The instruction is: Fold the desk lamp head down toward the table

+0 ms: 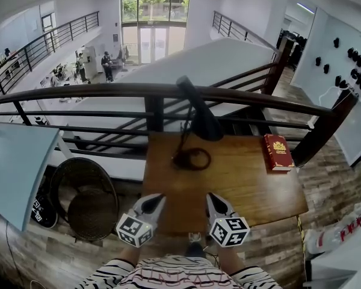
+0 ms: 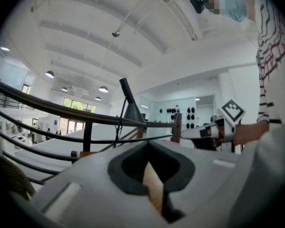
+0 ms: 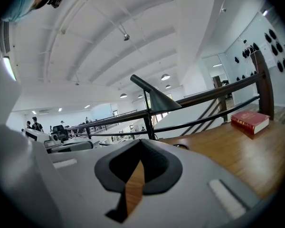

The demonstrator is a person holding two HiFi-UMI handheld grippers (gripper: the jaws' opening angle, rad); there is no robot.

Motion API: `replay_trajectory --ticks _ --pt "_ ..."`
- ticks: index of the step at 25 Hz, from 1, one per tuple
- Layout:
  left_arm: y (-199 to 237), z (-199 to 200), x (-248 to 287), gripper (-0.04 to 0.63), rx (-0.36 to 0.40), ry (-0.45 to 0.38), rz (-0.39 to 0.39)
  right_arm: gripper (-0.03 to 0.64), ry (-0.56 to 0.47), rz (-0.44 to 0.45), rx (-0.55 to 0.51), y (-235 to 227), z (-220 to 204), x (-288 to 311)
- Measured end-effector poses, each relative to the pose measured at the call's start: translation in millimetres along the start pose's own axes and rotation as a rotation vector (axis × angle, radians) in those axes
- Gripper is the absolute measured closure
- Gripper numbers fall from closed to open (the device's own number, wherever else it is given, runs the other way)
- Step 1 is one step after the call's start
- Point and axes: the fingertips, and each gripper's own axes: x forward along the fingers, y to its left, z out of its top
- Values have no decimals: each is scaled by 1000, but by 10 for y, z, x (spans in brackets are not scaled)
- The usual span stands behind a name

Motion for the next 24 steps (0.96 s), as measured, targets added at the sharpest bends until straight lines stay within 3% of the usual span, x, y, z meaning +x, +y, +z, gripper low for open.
replay_trajectory --ticks 24 --pt "44 -79 21 594 -40 23 2 614 45 -4 -13 -25 -116 60"
